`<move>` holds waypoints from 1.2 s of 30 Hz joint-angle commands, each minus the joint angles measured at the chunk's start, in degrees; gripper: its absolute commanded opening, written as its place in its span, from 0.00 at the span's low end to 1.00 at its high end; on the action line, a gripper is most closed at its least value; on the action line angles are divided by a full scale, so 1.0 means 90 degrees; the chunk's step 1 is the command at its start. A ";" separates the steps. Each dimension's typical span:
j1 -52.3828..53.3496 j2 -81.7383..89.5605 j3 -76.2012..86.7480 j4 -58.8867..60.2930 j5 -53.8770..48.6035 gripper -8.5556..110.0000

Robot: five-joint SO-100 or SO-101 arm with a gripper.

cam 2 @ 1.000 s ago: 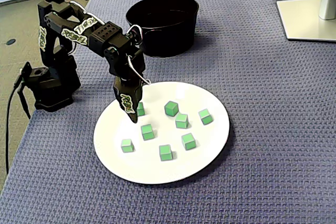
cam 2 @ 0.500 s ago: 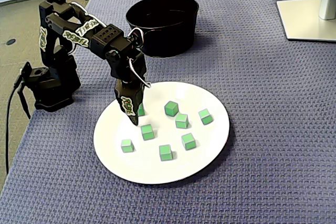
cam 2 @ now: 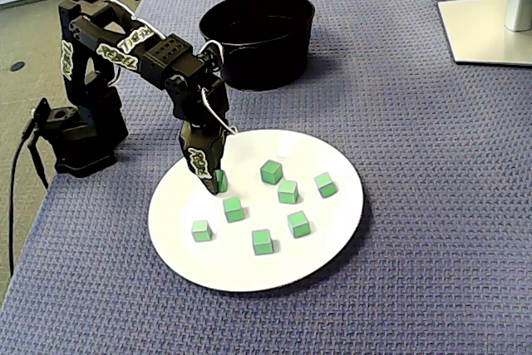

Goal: Pick up the items on the white plate and put them in the black container.

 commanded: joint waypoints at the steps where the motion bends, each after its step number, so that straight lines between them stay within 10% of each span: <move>1: -0.0059 0.0234 0.0254 -0.0068 0.0234 0.07; 18: -0.0908 0.4609 -0.1924 -0.1689 0.5713 0.07; 36: -0.7109 0.4736 -0.1826 -0.2773 0.4609 0.07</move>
